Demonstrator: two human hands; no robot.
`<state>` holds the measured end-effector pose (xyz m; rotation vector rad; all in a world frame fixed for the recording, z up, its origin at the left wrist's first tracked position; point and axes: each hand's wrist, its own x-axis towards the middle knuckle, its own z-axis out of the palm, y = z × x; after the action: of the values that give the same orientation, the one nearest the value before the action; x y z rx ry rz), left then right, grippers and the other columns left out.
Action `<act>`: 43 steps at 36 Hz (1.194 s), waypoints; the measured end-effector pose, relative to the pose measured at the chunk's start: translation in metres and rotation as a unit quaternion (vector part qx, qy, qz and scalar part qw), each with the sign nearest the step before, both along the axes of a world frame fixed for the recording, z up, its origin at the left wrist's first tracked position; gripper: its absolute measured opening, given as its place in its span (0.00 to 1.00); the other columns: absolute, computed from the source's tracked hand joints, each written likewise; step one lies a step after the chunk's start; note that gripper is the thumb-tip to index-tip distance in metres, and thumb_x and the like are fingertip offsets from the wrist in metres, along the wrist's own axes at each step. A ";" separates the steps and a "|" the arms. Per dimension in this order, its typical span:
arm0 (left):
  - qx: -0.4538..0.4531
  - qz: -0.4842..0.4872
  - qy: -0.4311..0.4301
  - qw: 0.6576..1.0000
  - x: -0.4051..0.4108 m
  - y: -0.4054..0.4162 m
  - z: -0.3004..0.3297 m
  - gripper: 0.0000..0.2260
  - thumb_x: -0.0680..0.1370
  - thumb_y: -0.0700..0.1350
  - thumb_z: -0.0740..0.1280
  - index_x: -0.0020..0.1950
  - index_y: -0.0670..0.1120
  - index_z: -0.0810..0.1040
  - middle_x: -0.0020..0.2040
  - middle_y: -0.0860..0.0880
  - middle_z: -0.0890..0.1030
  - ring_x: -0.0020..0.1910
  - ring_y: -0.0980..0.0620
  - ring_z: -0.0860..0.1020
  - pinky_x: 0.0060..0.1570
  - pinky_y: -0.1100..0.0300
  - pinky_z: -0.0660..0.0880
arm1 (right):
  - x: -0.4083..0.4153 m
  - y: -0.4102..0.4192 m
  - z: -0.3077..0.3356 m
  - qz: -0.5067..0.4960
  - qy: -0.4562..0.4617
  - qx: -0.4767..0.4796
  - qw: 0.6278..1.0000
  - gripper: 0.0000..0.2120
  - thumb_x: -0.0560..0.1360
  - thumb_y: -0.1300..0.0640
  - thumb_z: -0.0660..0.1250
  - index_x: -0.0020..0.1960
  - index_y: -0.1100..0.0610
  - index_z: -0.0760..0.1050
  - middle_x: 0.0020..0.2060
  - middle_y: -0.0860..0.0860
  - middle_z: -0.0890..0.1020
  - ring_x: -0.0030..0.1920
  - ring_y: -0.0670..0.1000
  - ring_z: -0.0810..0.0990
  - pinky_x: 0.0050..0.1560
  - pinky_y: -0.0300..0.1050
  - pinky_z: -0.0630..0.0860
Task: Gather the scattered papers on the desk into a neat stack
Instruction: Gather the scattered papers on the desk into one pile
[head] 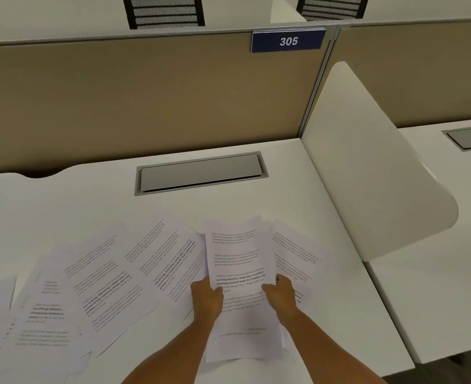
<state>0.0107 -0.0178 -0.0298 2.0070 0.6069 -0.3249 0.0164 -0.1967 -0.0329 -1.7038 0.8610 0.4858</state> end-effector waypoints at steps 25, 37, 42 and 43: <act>0.172 -0.163 -0.139 0.962 -0.004 -0.037 0.040 0.13 0.81 0.48 0.59 0.66 0.53 0.71 0.58 0.56 0.81 0.52 0.57 0.82 0.50 0.63 0.80 | -0.057 -0.016 0.026 -0.154 -0.101 0.103 0.977 0.15 0.79 0.67 0.66 0.61 0.53 0.78 0.49 0.46 0.84 0.49 0.49 0.83 0.36 0.34 0.80; 0.153 -0.283 -0.167 0.932 0.016 -0.076 0.036 0.07 0.80 0.44 0.61 0.57 0.51 0.75 0.51 0.55 0.79 0.45 0.59 0.78 0.42 0.67 0.77 | -0.062 -0.054 0.012 -0.231 -0.071 0.096 0.966 0.15 0.79 0.68 0.66 0.64 0.58 0.77 0.50 0.51 0.83 0.50 0.54 0.82 0.54 0.49 0.79; 0.151 -0.290 -0.117 0.938 0.032 -0.081 0.022 0.05 0.79 0.42 0.62 0.53 0.50 0.75 0.50 0.53 0.79 0.44 0.58 0.77 0.41 0.68 0.73 | -0.053 -0.056 0.007 -0.226 -0.055 0.059 0.971 0.16 0.78 0.68 0.65 0.64 0.59 0.77 0.51 0.53 0.83 0.50 0.54 0.81 0.56 0.48 0.77; 0.156 -0.290 -0.108 0.938 0.035 -0.082 0.019 0.06 0.79 0.41 0.62 0.54 0.49 0.75 0.50 0.52 0.79 0.45 0.57 0.77 0.42 0.67 0.74 | -0.051 -0.056 0.006 -0.229 -0.049 0.048 0.971 0.15 0.78 0.68 0.65 0.64 0.59 0.77 0.50 0.52 0.83 0.50 0.54 0.81 0.56 0.47 0.76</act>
<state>0.0458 -0.0996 -0.0111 2.4665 -0.0979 -0.3653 -0.0343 -0.2523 -0.0270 -1.3696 1.1002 0.1267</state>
